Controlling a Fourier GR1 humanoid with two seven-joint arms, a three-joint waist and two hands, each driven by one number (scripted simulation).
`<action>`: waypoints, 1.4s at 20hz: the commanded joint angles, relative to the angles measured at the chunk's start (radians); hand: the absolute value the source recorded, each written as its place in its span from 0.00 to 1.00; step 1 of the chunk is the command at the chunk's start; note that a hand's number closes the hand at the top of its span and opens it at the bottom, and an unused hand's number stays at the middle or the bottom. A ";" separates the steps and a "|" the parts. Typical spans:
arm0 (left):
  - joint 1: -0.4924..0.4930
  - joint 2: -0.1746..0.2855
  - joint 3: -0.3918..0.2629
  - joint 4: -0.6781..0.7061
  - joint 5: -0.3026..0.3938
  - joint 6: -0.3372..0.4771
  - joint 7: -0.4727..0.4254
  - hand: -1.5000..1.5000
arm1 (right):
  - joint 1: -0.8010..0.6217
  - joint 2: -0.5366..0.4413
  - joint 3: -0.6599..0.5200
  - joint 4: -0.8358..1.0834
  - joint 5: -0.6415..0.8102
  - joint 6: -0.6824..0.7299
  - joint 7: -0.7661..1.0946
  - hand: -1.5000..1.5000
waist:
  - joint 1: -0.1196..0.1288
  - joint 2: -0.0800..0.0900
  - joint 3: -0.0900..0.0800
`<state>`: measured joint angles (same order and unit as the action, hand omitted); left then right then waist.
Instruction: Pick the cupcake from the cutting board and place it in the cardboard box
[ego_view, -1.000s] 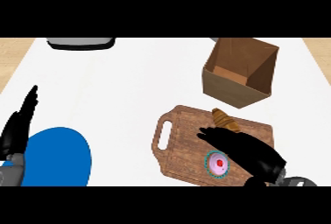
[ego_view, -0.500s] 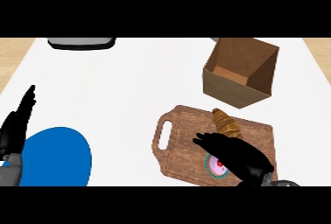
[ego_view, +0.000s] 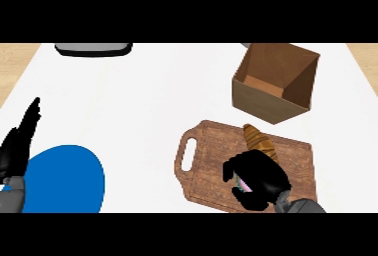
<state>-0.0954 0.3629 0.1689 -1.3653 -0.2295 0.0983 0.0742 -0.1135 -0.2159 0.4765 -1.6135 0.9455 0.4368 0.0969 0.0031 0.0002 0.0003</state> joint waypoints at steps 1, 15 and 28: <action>0.046 -0.025 -0.006 -0.007 -0.010 0.003 -0.028 0.50 | -0.007 0.016 0.007 0.071 0.089 -0.162 -0.048 1.00 | 0.001 0.000 0.000; 0.007 -0.010 0.014 0.004 0.010 -0.025 -0.036 0.50 | -0.199 -0.526 -0.601 0.403 -0.149 -0.261 -0.601 1.00 | 0.028 0.025 0.007; -0.067 -0.011 0.005 0.069 -0.007 -0.034 -0.039 0.50 | -0.604 -0.638 -0.742 0.924 -0.300 -0.269 -1.126 1.00 | 0.043 0.014 0.002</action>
<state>-0.1448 0.3564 0.1770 -1.3187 -0.2355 0.0701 0.0448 -0.5788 -0.8215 -0.2641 -0.8181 0.6545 0.1176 -0.9269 0.0417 0.0163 0.0036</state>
